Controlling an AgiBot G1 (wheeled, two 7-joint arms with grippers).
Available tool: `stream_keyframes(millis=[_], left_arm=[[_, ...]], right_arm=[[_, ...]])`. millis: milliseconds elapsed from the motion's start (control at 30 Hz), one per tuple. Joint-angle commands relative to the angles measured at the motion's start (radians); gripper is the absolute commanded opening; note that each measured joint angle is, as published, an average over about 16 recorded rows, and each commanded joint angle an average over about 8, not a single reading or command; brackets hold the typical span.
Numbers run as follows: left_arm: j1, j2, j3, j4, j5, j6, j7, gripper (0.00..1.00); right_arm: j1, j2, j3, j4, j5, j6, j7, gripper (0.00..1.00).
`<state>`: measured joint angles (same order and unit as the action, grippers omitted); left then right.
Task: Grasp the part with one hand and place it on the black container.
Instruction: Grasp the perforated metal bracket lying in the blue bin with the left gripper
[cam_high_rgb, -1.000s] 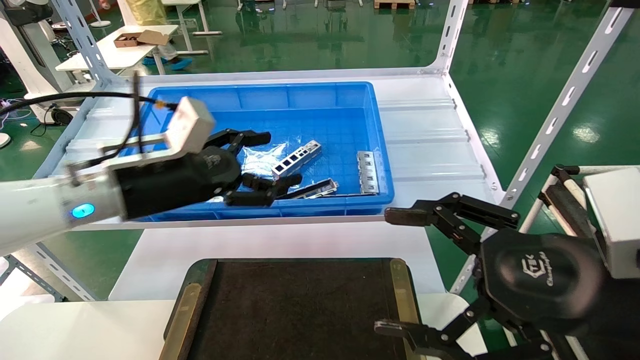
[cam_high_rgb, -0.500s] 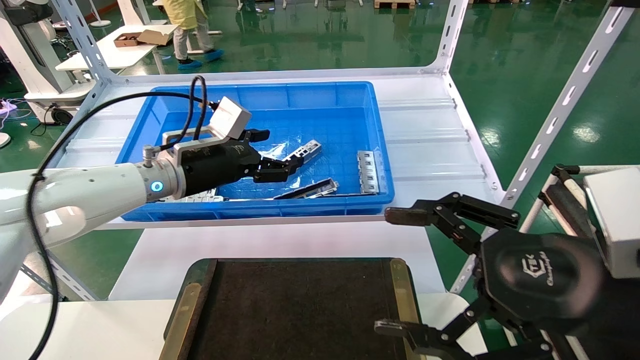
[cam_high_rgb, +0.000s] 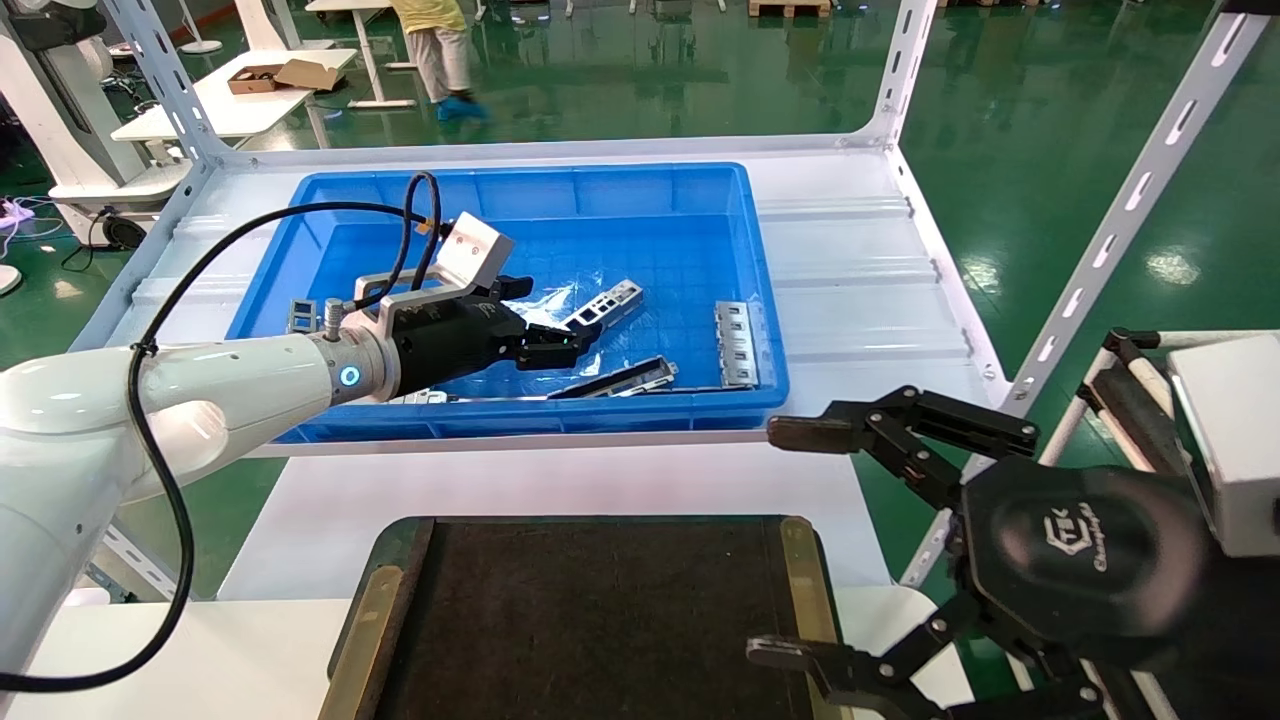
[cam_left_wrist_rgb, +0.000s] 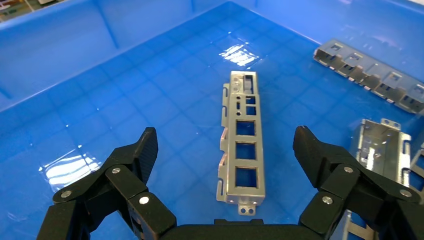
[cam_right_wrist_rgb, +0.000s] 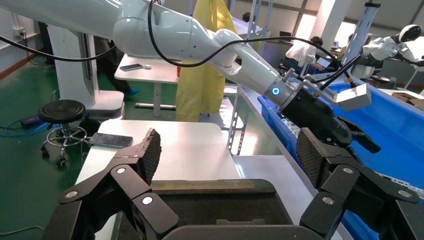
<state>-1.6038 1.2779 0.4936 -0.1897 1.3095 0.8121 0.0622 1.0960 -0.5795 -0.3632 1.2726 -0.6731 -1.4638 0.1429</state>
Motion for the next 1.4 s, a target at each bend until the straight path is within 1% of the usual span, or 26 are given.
stream_keyframes(millis=[33,300,600,1400], left_arm=[[-0.007,0.009,-0.005,0.028,-0.006,-0.005,0.018,0.00],[-0.021,0.023,-0.013,0.096,-0.017,-0.001,0.058,0.00],[-0.034,0.030,-0.017,0.138,-0.023,0.006,0.080,0.00],[-0.050,0.039,-0.027,0.173,-0.039,0.026,0.077,0.00]], right_arm=[[0.000,0.000,0.000,0.000,0.000,0.000,0.000,0.00],[0.000,0.000,0.000,0.000,0.000,0.000,0.000,0.00],[0.000,0.000,0.000,0.000,0.000,0.000,0.000,0.00],[0.000,0.000,-0.001,0.000,0.000,0.000,0.000,0.00]])
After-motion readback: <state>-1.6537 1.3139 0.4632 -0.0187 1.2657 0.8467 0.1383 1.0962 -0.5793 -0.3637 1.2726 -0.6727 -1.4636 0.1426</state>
